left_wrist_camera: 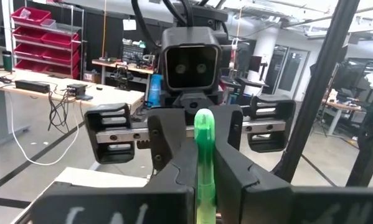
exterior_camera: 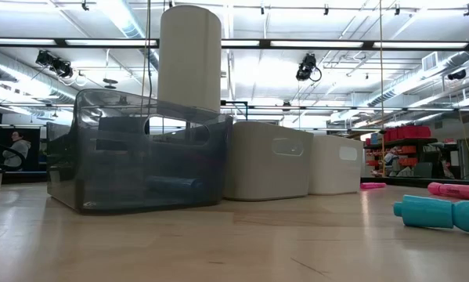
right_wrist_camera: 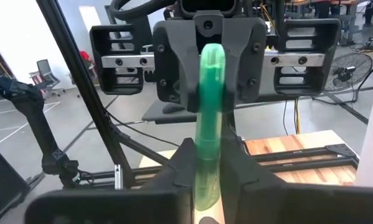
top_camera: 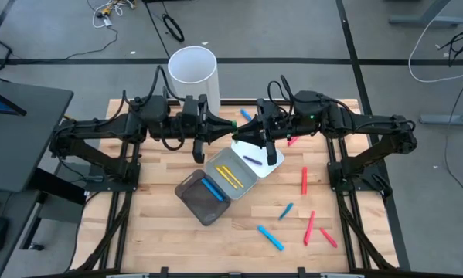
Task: Pick & Place Markers
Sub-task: Put the green pen into the white bin
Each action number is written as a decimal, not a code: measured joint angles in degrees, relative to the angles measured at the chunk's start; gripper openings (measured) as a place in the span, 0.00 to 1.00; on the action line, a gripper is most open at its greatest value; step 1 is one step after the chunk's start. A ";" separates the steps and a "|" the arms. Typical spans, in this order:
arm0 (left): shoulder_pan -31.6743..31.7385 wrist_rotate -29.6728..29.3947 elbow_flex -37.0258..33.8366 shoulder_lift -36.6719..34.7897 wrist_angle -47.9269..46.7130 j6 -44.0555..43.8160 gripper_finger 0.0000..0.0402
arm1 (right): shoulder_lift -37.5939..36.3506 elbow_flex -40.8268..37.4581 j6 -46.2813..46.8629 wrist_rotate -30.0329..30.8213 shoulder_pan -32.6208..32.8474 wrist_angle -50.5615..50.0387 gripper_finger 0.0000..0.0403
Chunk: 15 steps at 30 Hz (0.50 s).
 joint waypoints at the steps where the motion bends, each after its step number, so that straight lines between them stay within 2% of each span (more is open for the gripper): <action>1: 0.01 -0.02 0.00 0.00 -0.04 -0.41 0.07 | 0.00 0.00 0.03 0.00 0.08 -0.01 0.07; 3: 0.31 0.09 0.00 0.00 -0.13 -1.43 0.10 | 0.00 0.00 0.22 0.04 0.31 -0.01 0.07; 15: 0.60 0.51 0.00 -2.09 -4.80 -1.70 0.46 | -1.76 0.00 2.11 0.54 0.46 -4.30 0.07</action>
